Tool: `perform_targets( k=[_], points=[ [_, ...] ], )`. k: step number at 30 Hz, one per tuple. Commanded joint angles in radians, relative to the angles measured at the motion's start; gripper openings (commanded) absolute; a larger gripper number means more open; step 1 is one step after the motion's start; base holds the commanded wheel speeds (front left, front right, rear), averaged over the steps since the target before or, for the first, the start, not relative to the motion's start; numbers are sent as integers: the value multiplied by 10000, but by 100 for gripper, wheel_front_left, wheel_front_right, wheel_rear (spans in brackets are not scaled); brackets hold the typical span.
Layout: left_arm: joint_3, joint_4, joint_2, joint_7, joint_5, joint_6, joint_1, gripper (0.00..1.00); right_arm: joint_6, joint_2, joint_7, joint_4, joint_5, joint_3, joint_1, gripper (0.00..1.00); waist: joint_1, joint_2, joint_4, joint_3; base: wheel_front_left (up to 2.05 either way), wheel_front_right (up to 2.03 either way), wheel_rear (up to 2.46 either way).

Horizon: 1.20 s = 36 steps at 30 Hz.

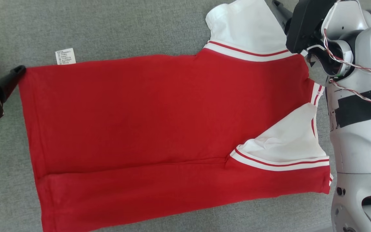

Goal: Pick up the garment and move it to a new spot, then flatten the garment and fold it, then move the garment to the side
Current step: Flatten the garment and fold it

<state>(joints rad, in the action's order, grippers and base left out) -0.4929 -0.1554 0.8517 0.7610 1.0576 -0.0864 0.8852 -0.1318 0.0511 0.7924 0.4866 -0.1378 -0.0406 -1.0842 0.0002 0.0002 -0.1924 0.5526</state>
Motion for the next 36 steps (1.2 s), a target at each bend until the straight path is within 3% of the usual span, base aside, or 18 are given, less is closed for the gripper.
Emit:
perform_targets(
  k=[1,5,17,25,36],
  points=[
    [-127,-56,61,248,7,-65,37,100,24,-5,-75,93,74,30,-113,100,-2,-2,-68,186,0,0,0],
    [-159,150,154,727,158,-255,143,100,24,-9,-312,406,139,36,-420,100,-2,-2,-53,309,0,0,0],
    [416,1006,265,601,518,-370,550,100,24,35,-884,956,239,49,-742,100,-2,-2,62,-12,0,0,0],
    [307,1793,424,1216,980,-838,-274,100,24,107,-894,1086,209,30,-795,100,-2,-2,105,-77,0,0,0],
    [116,1275,385,1033,681,-1000,-428,100,24,44,-992,1243,166,276,-910,100,-2,-2,-121,221,0,0,0]
  ],
)
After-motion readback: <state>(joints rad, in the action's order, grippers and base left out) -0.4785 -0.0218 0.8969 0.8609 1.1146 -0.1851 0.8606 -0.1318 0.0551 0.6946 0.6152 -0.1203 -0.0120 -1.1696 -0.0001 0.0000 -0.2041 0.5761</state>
